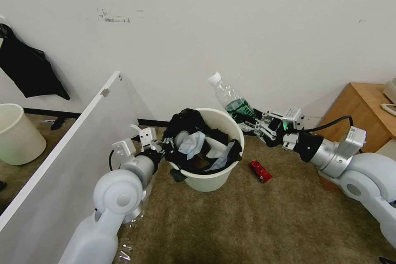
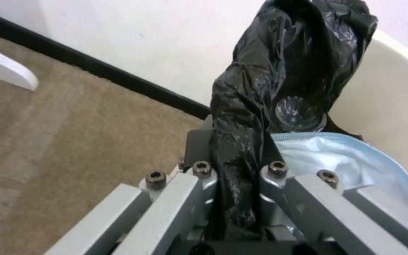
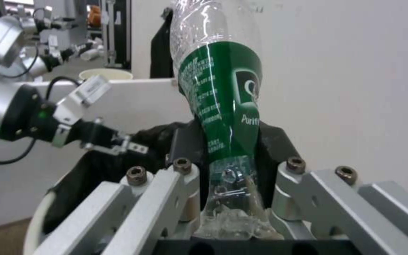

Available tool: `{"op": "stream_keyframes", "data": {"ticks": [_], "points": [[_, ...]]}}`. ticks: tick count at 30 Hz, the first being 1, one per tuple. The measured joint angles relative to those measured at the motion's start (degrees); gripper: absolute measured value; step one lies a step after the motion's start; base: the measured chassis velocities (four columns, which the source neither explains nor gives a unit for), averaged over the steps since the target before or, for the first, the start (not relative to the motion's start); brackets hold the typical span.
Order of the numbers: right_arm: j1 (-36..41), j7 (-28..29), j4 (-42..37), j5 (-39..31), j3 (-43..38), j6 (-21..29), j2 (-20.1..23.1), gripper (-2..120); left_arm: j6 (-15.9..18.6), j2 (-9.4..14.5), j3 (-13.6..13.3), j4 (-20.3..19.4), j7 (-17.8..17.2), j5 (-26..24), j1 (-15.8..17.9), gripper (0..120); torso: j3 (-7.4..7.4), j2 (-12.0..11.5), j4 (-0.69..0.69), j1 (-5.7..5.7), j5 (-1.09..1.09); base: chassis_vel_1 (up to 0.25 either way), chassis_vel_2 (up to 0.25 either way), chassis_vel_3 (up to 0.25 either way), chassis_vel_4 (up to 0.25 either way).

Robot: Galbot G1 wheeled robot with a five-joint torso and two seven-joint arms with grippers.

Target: Pick up the trash bin, then pick up the garbage from the floor and place it into the trash bin.

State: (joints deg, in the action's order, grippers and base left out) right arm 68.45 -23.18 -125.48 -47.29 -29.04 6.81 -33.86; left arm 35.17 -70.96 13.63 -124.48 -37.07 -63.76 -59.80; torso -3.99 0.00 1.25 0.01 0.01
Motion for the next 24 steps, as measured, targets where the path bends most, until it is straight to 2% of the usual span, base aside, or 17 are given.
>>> {"op": "stream_keyframes", "data": {"ticks": [12, 24], "points": [[2.5, 0.3, 0.4, -0.4, 0.5, 0.1, 2.4, 17, -0.4, -0.8, -3.4, 3.5, -0.1, -1.3, 5.2, 4, 0.0, 0.0, -0.01, 0.0, 0.0, 0.0, 0.0, 0.0, 0.0], [3.1, 0.5, 0.6, -0.7, 0.9, 0.3, 3.9, 17, -0.5, -2.4, -6.3, 4.9, -0.4, -1.4, 7.6, 4, 0.0, 0.0, -0.01, 0.0, 0.0, 0.0, 0.0, 0.0, 0.0]]}}
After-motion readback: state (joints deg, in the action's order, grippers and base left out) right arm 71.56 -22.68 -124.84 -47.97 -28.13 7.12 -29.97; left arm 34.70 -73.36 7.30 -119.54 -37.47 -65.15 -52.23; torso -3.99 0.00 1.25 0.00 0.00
